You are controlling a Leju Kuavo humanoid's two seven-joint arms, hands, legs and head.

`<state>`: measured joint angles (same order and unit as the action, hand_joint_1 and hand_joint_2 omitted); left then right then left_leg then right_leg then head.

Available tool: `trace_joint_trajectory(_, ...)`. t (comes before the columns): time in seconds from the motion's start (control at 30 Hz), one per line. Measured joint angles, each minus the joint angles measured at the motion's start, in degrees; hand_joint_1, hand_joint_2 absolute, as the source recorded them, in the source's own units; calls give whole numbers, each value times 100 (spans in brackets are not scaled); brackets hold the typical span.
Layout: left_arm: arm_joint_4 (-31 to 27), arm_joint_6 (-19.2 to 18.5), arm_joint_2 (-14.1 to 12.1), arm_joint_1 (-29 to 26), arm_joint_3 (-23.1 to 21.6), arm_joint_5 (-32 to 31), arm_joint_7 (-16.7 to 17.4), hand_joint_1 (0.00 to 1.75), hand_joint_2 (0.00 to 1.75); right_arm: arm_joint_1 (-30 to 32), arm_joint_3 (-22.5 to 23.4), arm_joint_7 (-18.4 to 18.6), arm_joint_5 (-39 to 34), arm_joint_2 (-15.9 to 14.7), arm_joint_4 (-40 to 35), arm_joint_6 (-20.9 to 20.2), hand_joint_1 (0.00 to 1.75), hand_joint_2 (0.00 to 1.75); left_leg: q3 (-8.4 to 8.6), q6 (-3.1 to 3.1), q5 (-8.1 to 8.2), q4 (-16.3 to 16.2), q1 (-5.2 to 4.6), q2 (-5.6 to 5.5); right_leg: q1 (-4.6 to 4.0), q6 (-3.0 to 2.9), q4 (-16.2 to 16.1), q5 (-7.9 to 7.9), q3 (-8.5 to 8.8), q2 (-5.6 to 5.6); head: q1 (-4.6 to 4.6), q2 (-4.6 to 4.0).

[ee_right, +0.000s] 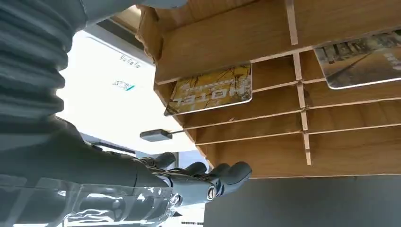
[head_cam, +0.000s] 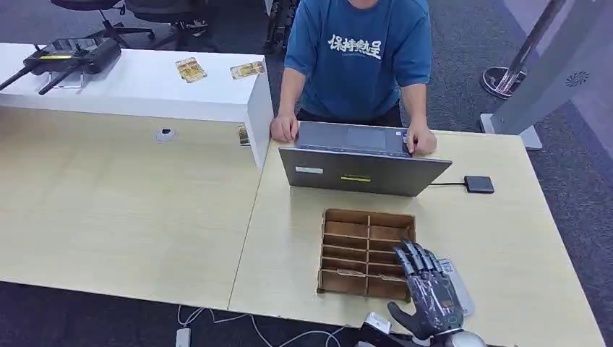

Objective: Pass the card to the sensor for recognition and then transmit it.

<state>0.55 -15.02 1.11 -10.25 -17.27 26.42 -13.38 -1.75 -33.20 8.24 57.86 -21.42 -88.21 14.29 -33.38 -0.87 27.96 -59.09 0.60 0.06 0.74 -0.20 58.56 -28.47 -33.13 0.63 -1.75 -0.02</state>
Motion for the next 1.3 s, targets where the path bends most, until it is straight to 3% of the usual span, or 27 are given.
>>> trace_joint_trajectory(0.3,0,0,0,-4,0,-2,0,0,0,0,-26,0,-9,0,11,20,0,175,0,0,0,0,0,0,0,0,0,0,0,0,0,0)
trace_joint_trajectory(0.33,0,0,0,-4,0,-2,0,0,0,0,-28,0,-7,0,13,20,7,175,0,0,0,0,0,0,0,0,0,0,0,0,0,0)
trace_joint_trajectory(0.37,0,0,0,-4,0,-2,0,0,0,0,-28,0,-9,0,15,20,37,175,0,0,0,0,0,0,0,0,0,0,0,0,0,0)
trace_joint_trajectory(0.4,0,0,0,-5,0,-2,0,0,0,0,-28,0,-9,0,17,20,126,175,0,0,0,0,0,0,0,0,0,0,0,0,0,0)
trace_joint_trajectory(0.47,0,0,0,-5,0,-2,0,0,0,0,-28,0,-9,0,22,20,159,175,0,0,0,0,0,0,0,0,0,0,0,0,0,0)
trace_joint_trajectory(0.5,0,0,0,-5,0,-2,0,0,0,-1,-28,0,-9,0,22,20,164,175,0,0,0,0,0,0,0,0,0,0,0,0,0,0)
trace_joint_trajectory(1.17,0,-7,0,-14,0,-2,0,0,0,-56,-39,-11,-20,0,39,35,162,175,1,0,0,0,0,0,0,0,0,0,0,0,-2,0)
trace_joint_trajectory(1.3,0,-7,0,-19,0,-2,0,0,0,-60,-39,-13,-20,0,42,35,171,175,1,0,0,0,0,0,0,0,0,0,0,0,0,0)
